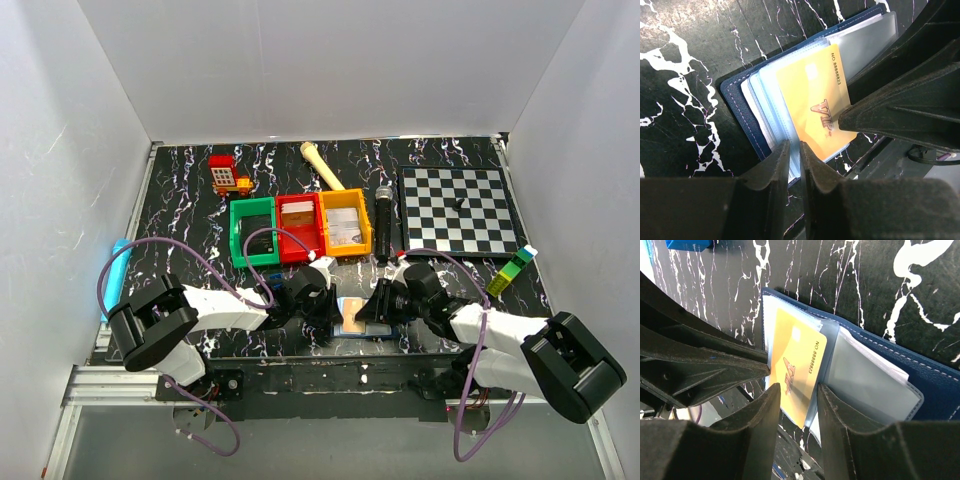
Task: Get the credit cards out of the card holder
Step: Remove the credit card from the card holder.
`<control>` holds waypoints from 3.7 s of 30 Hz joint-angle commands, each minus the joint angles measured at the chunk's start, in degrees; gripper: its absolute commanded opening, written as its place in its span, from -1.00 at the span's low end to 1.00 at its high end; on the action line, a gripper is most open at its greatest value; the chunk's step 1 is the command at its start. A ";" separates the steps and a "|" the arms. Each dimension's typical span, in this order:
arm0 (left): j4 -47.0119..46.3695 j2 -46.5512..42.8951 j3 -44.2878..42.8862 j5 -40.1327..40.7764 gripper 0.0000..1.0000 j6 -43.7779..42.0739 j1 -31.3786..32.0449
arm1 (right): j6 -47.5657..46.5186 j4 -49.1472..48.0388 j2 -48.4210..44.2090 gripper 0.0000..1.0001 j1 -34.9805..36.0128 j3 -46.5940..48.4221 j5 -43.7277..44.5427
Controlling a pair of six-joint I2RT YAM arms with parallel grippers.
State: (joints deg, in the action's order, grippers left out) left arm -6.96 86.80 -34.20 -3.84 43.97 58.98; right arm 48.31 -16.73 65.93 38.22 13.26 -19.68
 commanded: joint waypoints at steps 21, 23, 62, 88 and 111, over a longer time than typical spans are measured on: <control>2.83 -3.74 0.97 3.04 -0.41 -0.02 -0.18 | 0.29 -1.90 -4.23 -0.11 -0.86 -1.74 -0.44; 3.27 -4.97 0.80 3.04 -0.37 -0.19 -0.18 | 0.29 -2.08 -4.23 -0.12 -0.95 -1.66 -0.44; 0.02 1.96 -2.72 1.11 -0.58 -2.39 -0.62 | 0.38 -3.39 -2.03 -0.10 -1.39 -0.95 -2.03; -2.27 4.42 -0.79 -0.82 -0.64 -1.25 -0.62 | 2.57 -12.27 -2.13 -0.13 -1.39 -2.62 -6.24; -4.47 -0.93 1.59 -0.03 -0.49 -1.51 -0.62 | 5.21 -18.78 4.12 -0.09 -1.48 -3.32 -7.39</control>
State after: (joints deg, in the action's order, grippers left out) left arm -15.40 89.17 -34.02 -5.45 43.51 57.95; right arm 53.41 -31.40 70.87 36.49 10.22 -26.39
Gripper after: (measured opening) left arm 0.233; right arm 0.454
